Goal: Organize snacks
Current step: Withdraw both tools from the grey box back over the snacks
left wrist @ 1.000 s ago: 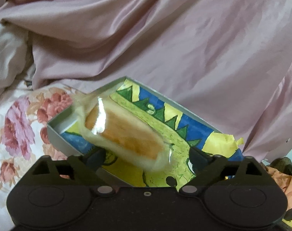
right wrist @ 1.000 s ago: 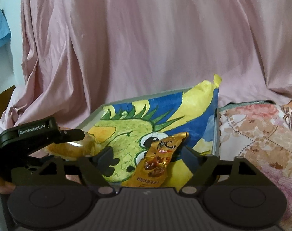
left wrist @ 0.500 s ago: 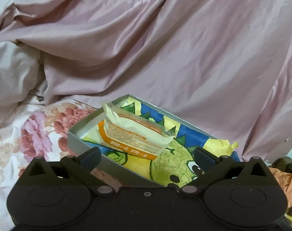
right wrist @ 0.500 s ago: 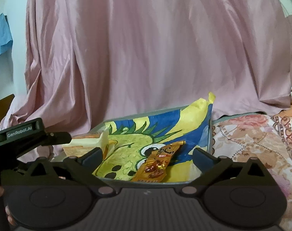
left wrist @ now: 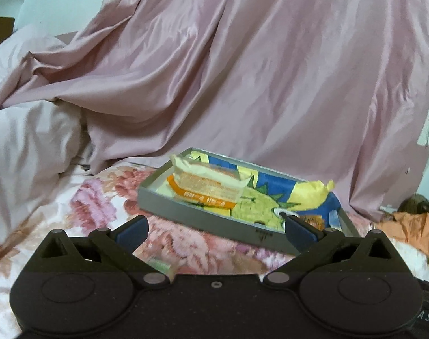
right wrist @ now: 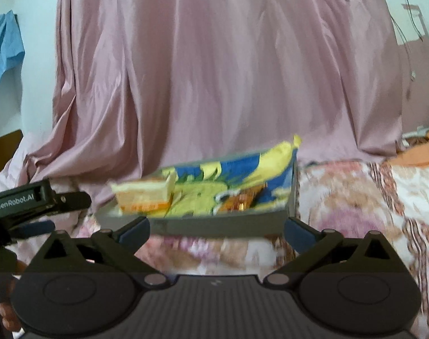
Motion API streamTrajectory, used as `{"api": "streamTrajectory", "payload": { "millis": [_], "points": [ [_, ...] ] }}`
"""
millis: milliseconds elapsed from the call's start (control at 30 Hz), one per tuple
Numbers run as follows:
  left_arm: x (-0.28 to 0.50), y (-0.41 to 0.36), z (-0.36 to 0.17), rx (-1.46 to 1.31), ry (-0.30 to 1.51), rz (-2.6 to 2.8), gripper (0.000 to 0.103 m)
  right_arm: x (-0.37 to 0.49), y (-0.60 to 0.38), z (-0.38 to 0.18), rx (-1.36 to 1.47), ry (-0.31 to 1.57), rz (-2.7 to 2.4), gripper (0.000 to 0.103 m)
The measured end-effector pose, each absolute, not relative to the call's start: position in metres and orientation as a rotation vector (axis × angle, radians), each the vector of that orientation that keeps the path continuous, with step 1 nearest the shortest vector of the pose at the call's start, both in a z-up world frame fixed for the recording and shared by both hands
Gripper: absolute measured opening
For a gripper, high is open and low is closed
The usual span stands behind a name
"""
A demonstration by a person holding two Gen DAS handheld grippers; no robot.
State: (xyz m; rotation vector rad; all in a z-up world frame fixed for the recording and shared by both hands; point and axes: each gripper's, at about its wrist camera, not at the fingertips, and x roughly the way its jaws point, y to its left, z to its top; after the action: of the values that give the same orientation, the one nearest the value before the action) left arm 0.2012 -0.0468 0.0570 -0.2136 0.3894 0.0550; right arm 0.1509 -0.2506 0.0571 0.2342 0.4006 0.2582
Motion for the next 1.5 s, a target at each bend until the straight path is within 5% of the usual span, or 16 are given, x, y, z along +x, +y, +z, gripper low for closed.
{"api": "streamTrajectory", "payload": {
  "millis": [700, 1033, 1500],
  "points": [
    [0.102, -0.026, 0.012, -0.15, 0.565, 0.138, 0.102, 0.072, -0.233, 0.042, 0.159, 0.506, 0.196, 0.103],
    [0.091, -0.018, -0.007, -0.118, 0.636, 0.154, 0.102, 0.08, -0.217, 0.023, 0.119, 0.74, 0.244, 0.103],
    [0.099, -0.014, -0.021, -0.106, 0.688, 0.154, 0.102, 0.092, -0.208, 0.015, 0.095, 0.829, 0.26, 0.103]
  ]
}}
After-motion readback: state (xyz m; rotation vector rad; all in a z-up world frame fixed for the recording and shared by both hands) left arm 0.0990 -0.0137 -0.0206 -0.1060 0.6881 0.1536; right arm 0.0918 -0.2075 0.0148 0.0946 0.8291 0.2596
